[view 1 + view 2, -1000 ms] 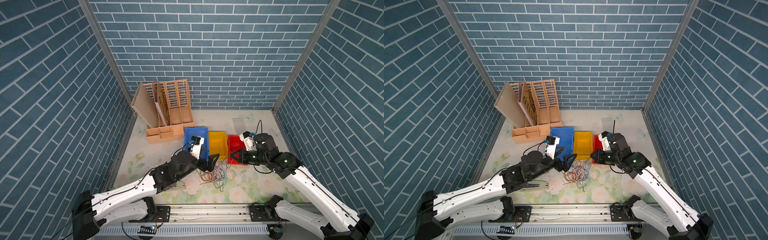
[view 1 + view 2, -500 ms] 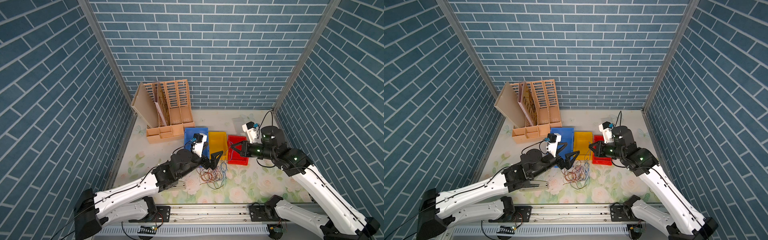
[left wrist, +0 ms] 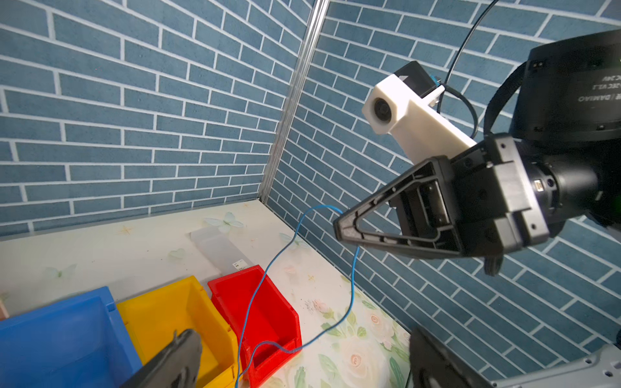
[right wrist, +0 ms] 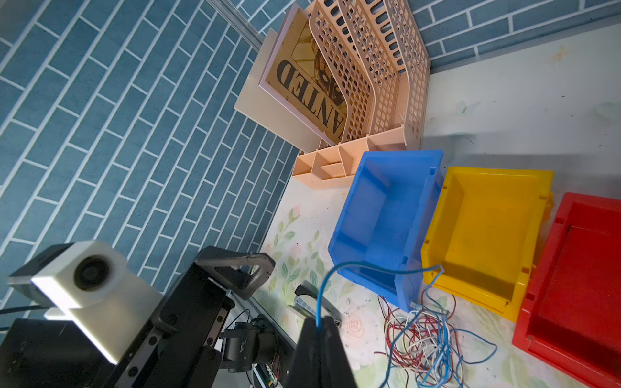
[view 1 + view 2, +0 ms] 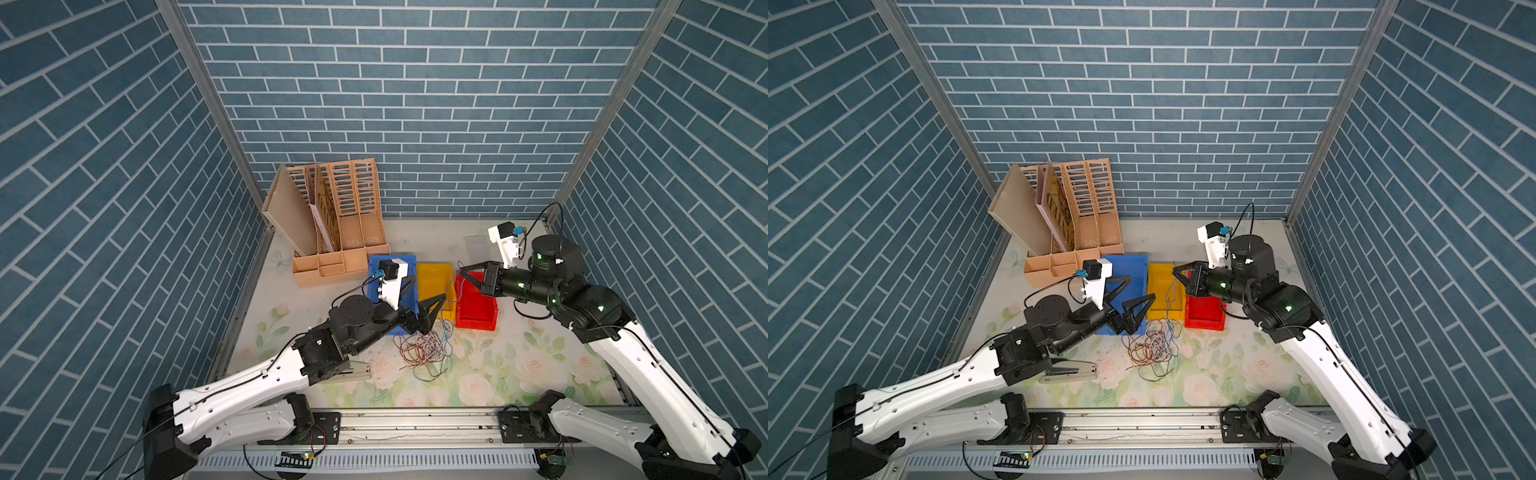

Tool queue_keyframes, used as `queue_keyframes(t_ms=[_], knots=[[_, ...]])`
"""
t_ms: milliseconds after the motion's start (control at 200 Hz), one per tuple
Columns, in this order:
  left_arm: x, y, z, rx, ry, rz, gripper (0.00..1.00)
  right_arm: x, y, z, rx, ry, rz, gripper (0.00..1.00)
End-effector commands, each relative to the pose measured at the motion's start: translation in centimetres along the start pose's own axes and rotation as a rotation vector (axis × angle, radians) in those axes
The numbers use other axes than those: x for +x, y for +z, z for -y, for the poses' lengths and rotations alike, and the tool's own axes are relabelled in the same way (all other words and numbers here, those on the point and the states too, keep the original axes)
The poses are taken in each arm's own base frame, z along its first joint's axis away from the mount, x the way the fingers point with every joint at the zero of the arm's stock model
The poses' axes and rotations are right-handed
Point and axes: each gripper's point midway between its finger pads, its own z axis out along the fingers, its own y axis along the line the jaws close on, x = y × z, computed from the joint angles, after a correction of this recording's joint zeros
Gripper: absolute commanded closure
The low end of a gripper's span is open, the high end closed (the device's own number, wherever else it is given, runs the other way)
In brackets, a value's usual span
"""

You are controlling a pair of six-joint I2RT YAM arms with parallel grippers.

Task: Untangle and sort cables by color
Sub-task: Untie the cable.

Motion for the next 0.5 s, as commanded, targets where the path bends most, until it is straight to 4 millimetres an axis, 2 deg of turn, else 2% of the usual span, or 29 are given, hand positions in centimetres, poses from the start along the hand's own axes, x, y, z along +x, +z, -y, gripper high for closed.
queue_keyframes(t_ms=[0, 295, 495], knots=[[-0.6, -1.0, 0.1, 0.004, -0.029, 0.031, 0.01, -2.1, -0.3, -1.7, -0.063, -0.041, 0.094, 1.0], [-1.8, -1.5, 0.8, 0.016, 0.131, 0.028, 0.0, -6.3, -2.1, -5.4, -0.139, -0.048, 0.212, 1.0], [-2.4, -1.6, -0.1, -0.046, 0.2, 0.042, 0.0, -8.7, -4.1, -8.5, -0.2, -0.075, 0.277, 1.0]])
